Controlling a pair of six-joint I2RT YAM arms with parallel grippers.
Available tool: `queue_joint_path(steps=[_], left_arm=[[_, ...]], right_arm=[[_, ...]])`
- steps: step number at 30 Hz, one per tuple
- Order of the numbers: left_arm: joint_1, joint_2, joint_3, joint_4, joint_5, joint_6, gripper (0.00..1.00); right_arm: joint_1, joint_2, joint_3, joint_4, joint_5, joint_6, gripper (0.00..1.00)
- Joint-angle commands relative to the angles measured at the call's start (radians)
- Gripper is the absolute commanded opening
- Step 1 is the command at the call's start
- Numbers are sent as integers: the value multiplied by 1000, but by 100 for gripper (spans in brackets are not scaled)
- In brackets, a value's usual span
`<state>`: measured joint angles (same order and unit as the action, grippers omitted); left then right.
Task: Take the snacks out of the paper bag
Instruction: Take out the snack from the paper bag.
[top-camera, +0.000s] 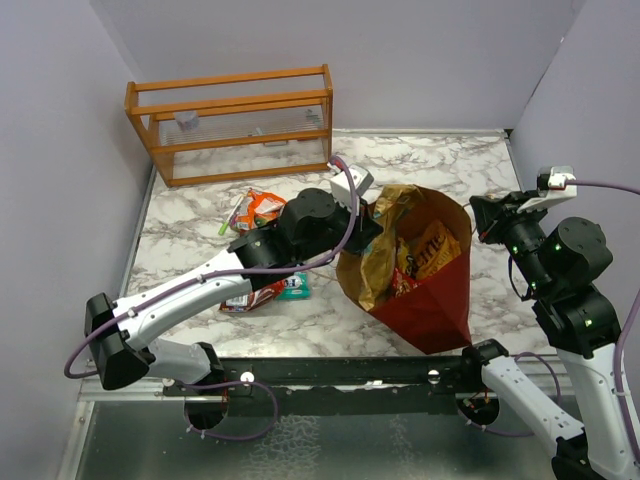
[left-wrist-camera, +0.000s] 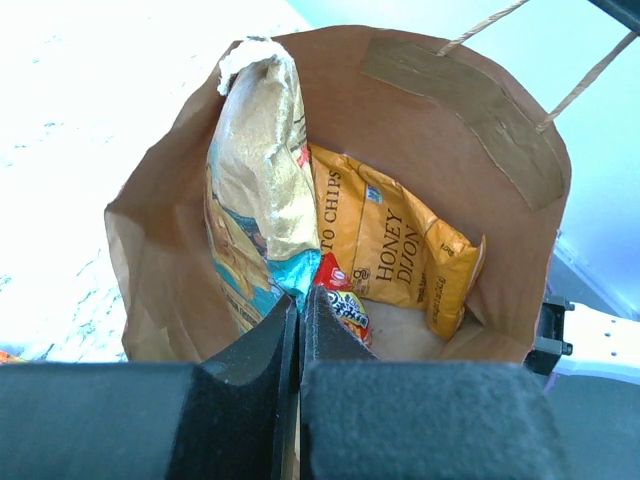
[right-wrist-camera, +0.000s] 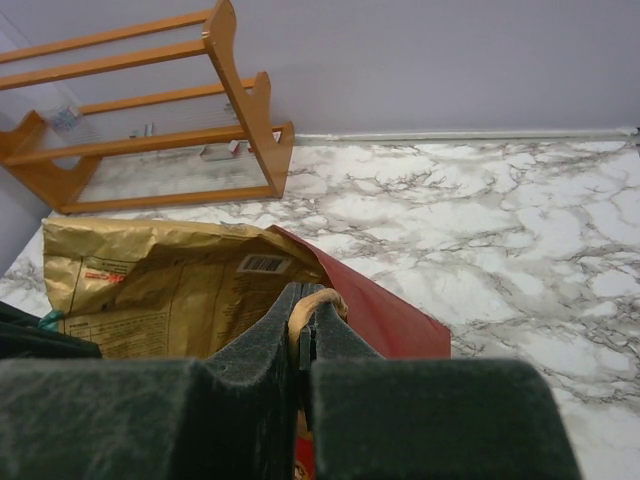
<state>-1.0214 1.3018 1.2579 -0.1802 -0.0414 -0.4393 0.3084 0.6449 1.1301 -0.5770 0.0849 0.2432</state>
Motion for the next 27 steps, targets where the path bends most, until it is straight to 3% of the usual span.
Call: queue_joint_path(steps=[1,27], left_arm=[[-3,-62,-2,82,19,21,0],[-3,-345,38,100,-79,166,0]], right_arm=[[1,-16,13,52,8,12,2],[1,-17,-6,51,8,19,2]])
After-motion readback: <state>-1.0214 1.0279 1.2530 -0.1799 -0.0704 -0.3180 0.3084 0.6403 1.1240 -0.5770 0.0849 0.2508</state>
